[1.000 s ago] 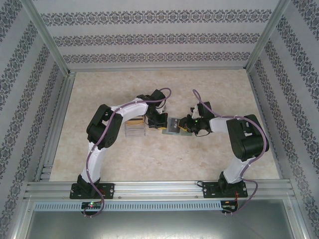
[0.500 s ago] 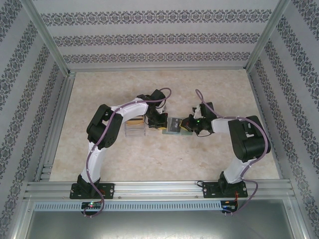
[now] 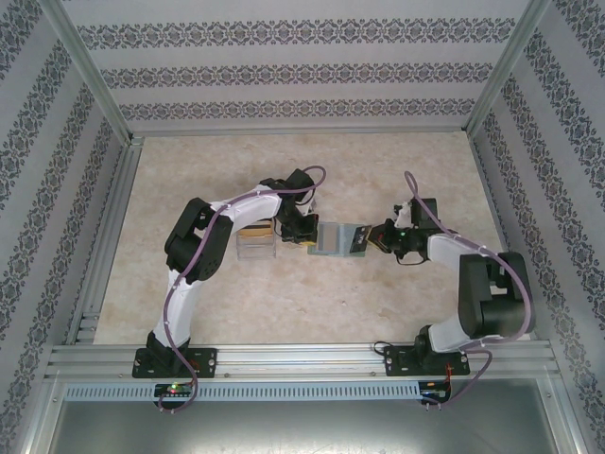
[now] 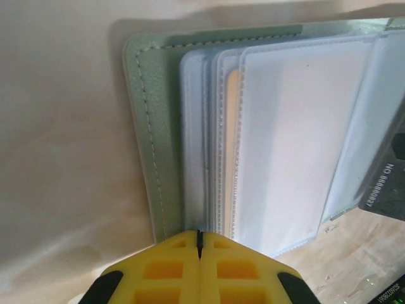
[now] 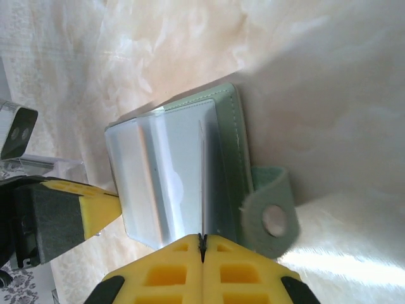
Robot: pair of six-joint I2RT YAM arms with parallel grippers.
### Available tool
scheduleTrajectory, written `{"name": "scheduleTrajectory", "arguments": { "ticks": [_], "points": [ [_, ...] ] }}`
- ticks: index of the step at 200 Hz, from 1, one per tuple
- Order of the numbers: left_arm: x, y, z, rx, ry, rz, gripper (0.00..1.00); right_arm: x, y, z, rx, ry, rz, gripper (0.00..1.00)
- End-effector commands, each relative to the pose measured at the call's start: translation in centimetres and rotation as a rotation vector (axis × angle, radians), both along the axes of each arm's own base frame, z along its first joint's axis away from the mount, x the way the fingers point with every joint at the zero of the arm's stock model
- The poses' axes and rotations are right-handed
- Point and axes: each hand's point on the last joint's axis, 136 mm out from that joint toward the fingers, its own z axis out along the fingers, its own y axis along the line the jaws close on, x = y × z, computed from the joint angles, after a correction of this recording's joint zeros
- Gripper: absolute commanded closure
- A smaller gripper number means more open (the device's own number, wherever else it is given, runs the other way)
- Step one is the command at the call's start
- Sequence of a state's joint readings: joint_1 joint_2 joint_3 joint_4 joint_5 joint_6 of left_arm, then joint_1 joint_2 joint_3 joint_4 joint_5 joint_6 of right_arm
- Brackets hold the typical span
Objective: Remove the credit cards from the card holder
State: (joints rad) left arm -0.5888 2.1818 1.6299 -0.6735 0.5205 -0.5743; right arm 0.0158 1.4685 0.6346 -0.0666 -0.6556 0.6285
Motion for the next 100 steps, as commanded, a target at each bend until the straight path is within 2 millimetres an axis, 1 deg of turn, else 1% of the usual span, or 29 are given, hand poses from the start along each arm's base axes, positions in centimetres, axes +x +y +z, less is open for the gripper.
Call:
{"name": "scheduleTrajectory", "arguments": {
  "ticks": [1, 18, 37, 50, 62, 64, 68, 73, 87, 100],
  "points": [
    [0.1, -0.3, 1.1, -0.016, -0.005, -0.027, 0.98, -1.1, -0.5, 1.3, -0.042, -0.018, 0.023, 1.0],
    [0.8, -0.7, 3.1, -0.051, -0.04, -0.024, 0.95, -0.9, -0.5, 3.2, -0.054, -0.061, 0.025, 1.0],
    [1.7, -0.7, 6.0, -0.082, -0.103, -0.009, 0.84, -0.6, -0.5, 5.5, -0.078, -0.113, 0.029, 1.0],
    [2.5, -0.3, 8.3, -0.094, -0.156, 0.012, 0.75, -0.5, -0.2, 7.0, -0.115, -0.146, 0.046, 1.0],
    [3.2, 0.6, 10.1, -0.097, -0.202, 0.045, 0.71, -0.1, 0.6, 8.4, -0.147, -0.184, 0.078, 1.0],
    [3.3, 0.8, 10.5, -0.097, -0.211, 0.052, 0.69, -0.2, 0.7, 8.4, -0.152, -0.182, 0.083, 1.0],
    [3.6, 1.2, 11.1, -0.095, -0.228, 0.067, 0.66, 0.0, 1.1, 9.0, -0.161, -0.198, 0.095, 1.0],
    [3.8, 1.8, 11.7, -0.089, -0.247, 0.085, 0.6, 0.1, 1.7, 9.5, -0.17, -0.21, 0.115, 1.0],
    [4.4, 3.8, 13.8, -0.07, -0.312, 0.142, 0.4, 0.5, 3.3, 10.6, -0.211, -0.239, 0.171, 1.0],
    [4.7, 6.0, 15.4, -0.044, -0.367, 0.201, 0.21, 0.8, 5.0, 11.6, -0.261, -0.273, 0.233, 1.0]
  ]
}}
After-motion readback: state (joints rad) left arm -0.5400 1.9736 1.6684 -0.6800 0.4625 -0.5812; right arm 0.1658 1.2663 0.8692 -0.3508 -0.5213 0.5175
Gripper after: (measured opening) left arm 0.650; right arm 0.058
